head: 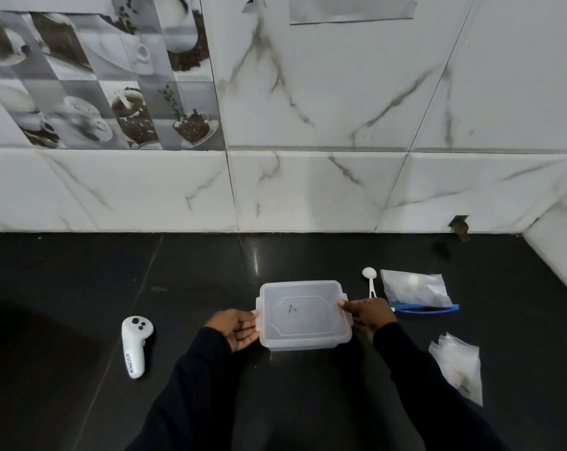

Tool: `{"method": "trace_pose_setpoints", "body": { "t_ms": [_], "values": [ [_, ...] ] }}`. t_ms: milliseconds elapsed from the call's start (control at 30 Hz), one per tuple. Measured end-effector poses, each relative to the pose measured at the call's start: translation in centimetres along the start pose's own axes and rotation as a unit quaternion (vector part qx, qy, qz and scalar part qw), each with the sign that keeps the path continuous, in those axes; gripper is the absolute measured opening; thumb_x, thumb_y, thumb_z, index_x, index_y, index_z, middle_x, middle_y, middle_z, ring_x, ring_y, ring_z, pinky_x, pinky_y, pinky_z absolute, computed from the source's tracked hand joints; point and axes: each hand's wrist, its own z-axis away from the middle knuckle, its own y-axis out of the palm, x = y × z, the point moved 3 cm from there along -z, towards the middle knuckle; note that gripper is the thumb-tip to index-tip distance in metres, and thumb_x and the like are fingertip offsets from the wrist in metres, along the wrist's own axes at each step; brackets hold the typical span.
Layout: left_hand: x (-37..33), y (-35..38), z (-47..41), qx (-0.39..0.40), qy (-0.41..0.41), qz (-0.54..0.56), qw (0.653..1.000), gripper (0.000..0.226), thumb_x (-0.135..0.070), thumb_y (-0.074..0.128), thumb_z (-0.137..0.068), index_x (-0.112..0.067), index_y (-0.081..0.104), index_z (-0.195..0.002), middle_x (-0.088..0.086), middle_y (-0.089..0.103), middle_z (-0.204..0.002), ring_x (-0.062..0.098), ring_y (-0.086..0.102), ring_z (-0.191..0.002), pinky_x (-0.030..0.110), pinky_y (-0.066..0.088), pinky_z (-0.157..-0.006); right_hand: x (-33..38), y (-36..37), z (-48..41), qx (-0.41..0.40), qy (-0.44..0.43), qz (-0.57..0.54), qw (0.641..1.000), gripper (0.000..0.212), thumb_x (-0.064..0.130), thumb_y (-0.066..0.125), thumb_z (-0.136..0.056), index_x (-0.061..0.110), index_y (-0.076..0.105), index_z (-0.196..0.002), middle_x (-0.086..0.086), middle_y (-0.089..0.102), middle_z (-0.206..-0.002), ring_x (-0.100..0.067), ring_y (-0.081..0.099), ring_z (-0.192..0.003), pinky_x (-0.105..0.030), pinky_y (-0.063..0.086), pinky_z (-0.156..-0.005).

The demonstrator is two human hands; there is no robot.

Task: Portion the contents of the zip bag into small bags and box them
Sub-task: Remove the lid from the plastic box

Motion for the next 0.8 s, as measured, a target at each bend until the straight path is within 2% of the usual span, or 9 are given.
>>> {"method": "trace_pose_setpoints", "body": {
  "t_ms": [133, 333, 500, 600, 700, 767, 800],
  "values": [
    [-0.1, -0.2, -0.4, 0.006, -0.009, -0.004, 1.0, 0.013, 0.0, 0.063, -0.088, 0.001, 0.071, -0.098, 0.012, 0.073, -0.089, 0.025, 0.068, -0.087, 0.038, 0.057, -0.074, 0.2, 0.1, 0.1, 0.007, 0.033, -0.026, 0.999, 0.022, 0.005, 0.078, -0.079, -0.004, 0.063, -0.092, -0.022, 0.07, -0.104, -0.029, 0.069, -0.086, -0.035, 0.056, -0.061],
    [-0.1, -0.1, -0.3, 0.019, -0.012, -0.001, 1.0, 0.017, 0.0, 0.065, -0.087, 0.0, 0.071, -0.103, 0.011, 0.075, -0.078, 0.025, 0.069, -0.084, 0.037, 0.057, -0.072, 0.5, 0.0, 0.1, 0.022, 0.046, -0.037, 0.998, 0.028, 0.001, 0.077, -0.08, -0.005, 0.06, -0.101, -0.021, 0.071, -0.097, -0.029, 0.07, -0.083, -0.038, 0.056, -0.062],
    [-0.3, 0.0, 0.0, 0.051, 0.005, 0.002, 0.999, 0.026, -0.017, 0.072, -0.082, -0.002, 0.067, -0.103, 0.016, 0.074, -0.089, 0.03, 0.07, -0.091, 0.043, 0.058, -0.085, 0.5, -0.4, -0.4, 0.057, 0.055, -0.025, 0.997, 0.032, -0.001, 0.075, -0.08, -0.005, 0.06, -0.107, -0.023, 0.071, -0.105, -0.035, 0.07, -0.098, -0.049, 0.057, -0.089],
    [-0.7, 0.0, 0.1, 0.07, 0.022, 0.0, 0.997, 0.037, -0.026, 0.078, -0.079, -0.001, 0.065, -0.103, 0.02, 0.073, -0.097, 0.034, 0.072, -0.095, 0.045, 0.059, -0.086, 0.5, -0.7, -0.6, 0.081, 0.059, -0.026, 0.995, 0.036, -0.003, 0.075, -0.079, -0.006, 0.061, -0.111, -0.023, 0.071, -0.108, -0.036, 0.07, -0.101, -0.051, 0.055, -0.094],
    [-1.2, 0.3, 0.3, 0.085, 0.04, -0.021, 0.995, 0.029, -0.024, 0.079, -0.08, -0.002, 0.063, -0.091, 0.019, 0.072, -0.096, 0.033, 0.072, -0.09, 0.044, 0.06, -0.08, 0.5, -0.9, -0.8, 0.107, 0.051, -0.048, 0.992, 0.026, -0.003, 0.074, -0.079, -0.003, 0.064, -0.103, -0.021, 0.073, -0.106, -0.034, 0.071, -0.098, -0.047, 0.058, -0.085],
    [-1.4, 0.7, 0.4, 0.09, 0.064, -0.033, 0.993, 0.021, -0.011, 0.077, -0.081, -0.001, 0.064, -0.093, 0.018, 0.072, -0.094, 0.032, 0.071, -0.09, 0.047, 0.058, -0.087, 0.8, -1.0, -0.9, 0.125, 0.023, -0.054, 0.99, 0.015, -0.003, 0.074, -0.079, 0.004, 0.064, -0.087, -0.016, 0.074, -0.095, -0.03, 0.072, -0.09, -0.04, 0.058, -0.075],
    [-1.5, 1.0, 0.4, 0.099, 0.082, -0.043, 0.991, 0.017, -0.007, 0.077, -0.081, -0.003, 0.063, -0.09, 0.016, 0.073, -0.092, 0.03, 0.071, -0.088, 0.047, 0.057, -0.09, 1.2, -1.0, -1.0, 0.131, 0.001, -0.053, 0.99, 0.018, -0.004, 0.074, -0.078, 0.009, 0.06, -0.079, -0.013, 0.073, -0.089, -0.028, 0.072, -0.085, -0.037, 0.057, -0.072]
  ]
}}
